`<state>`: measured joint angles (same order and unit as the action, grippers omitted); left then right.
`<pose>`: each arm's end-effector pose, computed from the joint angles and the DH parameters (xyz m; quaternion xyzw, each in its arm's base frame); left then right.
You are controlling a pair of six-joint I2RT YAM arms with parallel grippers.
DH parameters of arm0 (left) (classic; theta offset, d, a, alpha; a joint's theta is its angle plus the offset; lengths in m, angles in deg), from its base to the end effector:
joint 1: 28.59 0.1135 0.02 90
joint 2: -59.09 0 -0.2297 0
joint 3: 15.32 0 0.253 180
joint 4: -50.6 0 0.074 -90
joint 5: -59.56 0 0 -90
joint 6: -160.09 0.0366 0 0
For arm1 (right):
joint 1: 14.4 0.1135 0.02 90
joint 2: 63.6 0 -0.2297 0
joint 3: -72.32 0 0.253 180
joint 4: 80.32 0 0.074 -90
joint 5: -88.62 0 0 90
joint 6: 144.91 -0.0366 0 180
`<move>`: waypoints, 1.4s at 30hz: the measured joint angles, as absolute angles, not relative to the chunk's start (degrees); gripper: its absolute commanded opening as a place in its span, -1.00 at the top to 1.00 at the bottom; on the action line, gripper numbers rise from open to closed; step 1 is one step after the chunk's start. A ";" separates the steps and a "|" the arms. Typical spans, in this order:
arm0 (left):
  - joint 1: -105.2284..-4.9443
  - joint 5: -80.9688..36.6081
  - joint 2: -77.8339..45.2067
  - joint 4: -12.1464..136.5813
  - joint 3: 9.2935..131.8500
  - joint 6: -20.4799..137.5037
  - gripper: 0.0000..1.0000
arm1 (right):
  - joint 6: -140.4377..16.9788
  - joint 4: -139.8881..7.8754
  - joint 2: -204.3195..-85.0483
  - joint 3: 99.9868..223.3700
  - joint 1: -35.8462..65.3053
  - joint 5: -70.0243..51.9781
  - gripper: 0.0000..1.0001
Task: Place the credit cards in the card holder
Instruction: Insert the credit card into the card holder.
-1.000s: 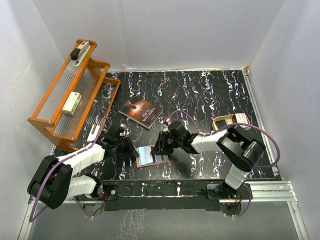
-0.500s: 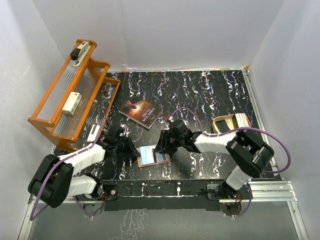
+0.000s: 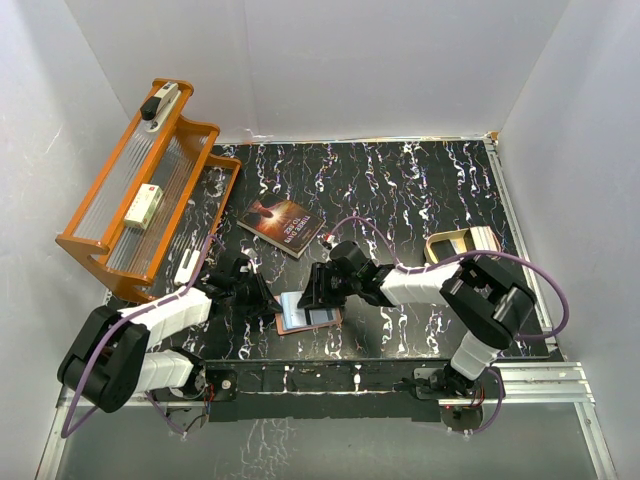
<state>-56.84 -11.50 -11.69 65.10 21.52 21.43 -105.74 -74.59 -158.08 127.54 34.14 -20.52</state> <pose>0.1938 -0.1176 0.1079 -0.1059 0.9180 -0.3381 0.1784 0.1967 0.2407 0.1056 -0.0454 0.9121 0.3872 0.1271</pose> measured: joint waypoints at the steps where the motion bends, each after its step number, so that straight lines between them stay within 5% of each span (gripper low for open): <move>1: -56.84 -11.35 -11.82 64.83 21.52 21.43 0.89 | -106.01 -75.40 -158.36 127.52 34.18 -20.95 0.23; 13: -56.84 -11.11 -12.06 64.59 21.54 21.45 0.88 | -107.75 -81.78 -160.11 127.43 34.75 -24.21 0.19; 26: -56.84 -11.42 -6.82 71.39 25.93 21.30 0.58 | -106.05 -71.53 -153.64 127.50 34.79 -16.52 0.07; 42: -56.84 -11.31 -11.82 67.85 22.61 21.36 0.80 | -106.05 -74.22 -157.45 127.56 35.93 -17.13 0.12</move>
<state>-56.84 -11.31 -11.82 67.85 22.61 21.36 -106.05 -74.22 -157.45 127.56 35.93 -17.13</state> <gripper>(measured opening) 0.111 0.457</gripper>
